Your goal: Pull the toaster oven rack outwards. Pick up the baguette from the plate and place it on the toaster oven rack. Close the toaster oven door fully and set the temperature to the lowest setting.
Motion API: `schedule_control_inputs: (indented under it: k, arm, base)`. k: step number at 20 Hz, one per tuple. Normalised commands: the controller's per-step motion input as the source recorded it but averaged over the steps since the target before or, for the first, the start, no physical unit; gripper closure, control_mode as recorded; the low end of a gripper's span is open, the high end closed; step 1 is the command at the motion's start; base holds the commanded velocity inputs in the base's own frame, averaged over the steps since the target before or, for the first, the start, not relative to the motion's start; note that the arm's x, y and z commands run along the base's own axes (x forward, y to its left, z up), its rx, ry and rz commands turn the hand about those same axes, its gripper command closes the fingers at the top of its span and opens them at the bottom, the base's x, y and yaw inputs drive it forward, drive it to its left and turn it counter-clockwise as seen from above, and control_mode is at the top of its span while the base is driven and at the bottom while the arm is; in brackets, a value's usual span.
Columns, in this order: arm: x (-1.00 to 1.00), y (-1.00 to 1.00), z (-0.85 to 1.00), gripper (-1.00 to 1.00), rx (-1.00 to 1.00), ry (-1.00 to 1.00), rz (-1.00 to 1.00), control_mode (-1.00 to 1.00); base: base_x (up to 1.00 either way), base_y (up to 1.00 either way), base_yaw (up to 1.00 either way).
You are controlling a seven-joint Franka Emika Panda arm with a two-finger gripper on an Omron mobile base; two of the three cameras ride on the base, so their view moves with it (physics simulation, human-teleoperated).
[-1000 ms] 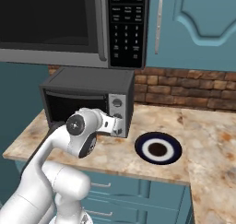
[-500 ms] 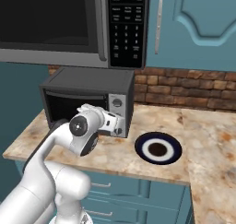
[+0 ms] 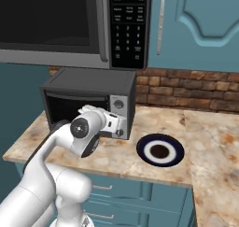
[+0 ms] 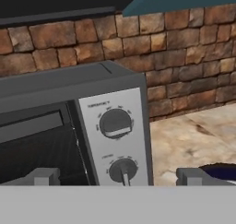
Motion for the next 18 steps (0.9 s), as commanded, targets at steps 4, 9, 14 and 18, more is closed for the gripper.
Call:
schedule_control_inputs:
  k: [4, 9, 14, 18]
  arm:
    - [0.05, 0.00, -0.23, -1.00, 0.00, 0.00, 0.00, -1.00]
    - [0.06, 0.00, -0.29, -1.00, 0.00, 0.00, 0.00, -1.00]
    - [0.07, 0.00, -0.23, -1.00, 0.00, 0.00, 0.00, -1.00]
    - [0.20, 0.00, -0.01, -1.00, -0.05, 0.00, 0.00, -1.00]
  base:
    - [0.00, 0.00, 0.00]
    - [0.00, 0.00, 0.00]
    - [0.00, 0.00, 0.00]
    - [0.00, 0.00, 0.00]
